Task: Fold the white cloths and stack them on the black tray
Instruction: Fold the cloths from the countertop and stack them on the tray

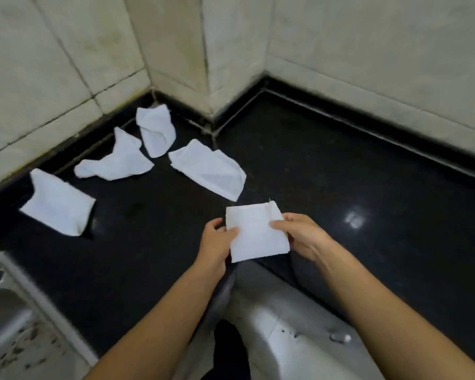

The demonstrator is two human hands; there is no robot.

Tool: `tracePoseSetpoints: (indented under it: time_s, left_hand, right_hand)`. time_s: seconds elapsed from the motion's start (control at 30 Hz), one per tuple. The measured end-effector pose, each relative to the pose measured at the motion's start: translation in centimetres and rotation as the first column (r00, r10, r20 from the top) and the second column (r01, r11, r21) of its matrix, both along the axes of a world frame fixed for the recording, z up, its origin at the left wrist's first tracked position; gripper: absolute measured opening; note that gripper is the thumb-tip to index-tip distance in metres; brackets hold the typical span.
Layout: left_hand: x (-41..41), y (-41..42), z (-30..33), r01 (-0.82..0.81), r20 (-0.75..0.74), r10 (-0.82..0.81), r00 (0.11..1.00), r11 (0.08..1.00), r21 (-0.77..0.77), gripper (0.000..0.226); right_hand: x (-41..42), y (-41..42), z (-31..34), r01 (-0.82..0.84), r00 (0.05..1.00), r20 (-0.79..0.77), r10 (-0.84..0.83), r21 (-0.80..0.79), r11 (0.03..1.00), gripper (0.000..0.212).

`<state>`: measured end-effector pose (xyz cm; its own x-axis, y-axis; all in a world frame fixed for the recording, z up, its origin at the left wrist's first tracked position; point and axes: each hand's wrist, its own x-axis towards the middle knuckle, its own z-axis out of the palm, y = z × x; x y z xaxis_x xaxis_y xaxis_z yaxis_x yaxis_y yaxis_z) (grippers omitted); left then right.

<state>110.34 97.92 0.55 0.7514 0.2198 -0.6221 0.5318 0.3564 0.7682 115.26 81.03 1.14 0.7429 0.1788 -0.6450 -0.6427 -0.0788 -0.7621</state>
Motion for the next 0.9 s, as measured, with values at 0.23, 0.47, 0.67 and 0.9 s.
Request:
tracePoseSetpoints:
  time_s: [0.23, 0.47, 0.67, 0.9]
  left_hand:
    - [-6.1, -20.2, 0.3, 0.525, 0.043, -0.523, 0.851, 0.848, -0.069, 0.009]
    - [-21.9, -43.3, 0.2, 0.898, 0.033, -0.901, 0.433, 0.427, -0.105, 0.010]
    - [-32.8, -58.8, 2.7, 0.991, 0.061, -0.993, 0.103, 0.097, -0.095, 0.017]
    - [-36.8, -74.9, 5.3, 0.982, 0.093, -0.989, -0.118, -0.130, -0.138, 0.023]
  right_hand:
    - [-15.7, -20.9, 1.1, 0.485, 0.874, 0.039, -0.484, -0.016, 0.874, 0.002]
    - [-40.9, -39.1, 1.9, 0.845, 0.535, 0.070, -0.842, -0.024, 0.535, 0.018]
    - [-55.1, -48.8, 2.9, 0.979, 0.197, 0.068, -0.978, 0.047, 0.200, 0.014]
    - [-61.7, -63.9, 4.8, 0.985, 0.113, 0.064, -0.992, 0.123, 0.120, 0.018]
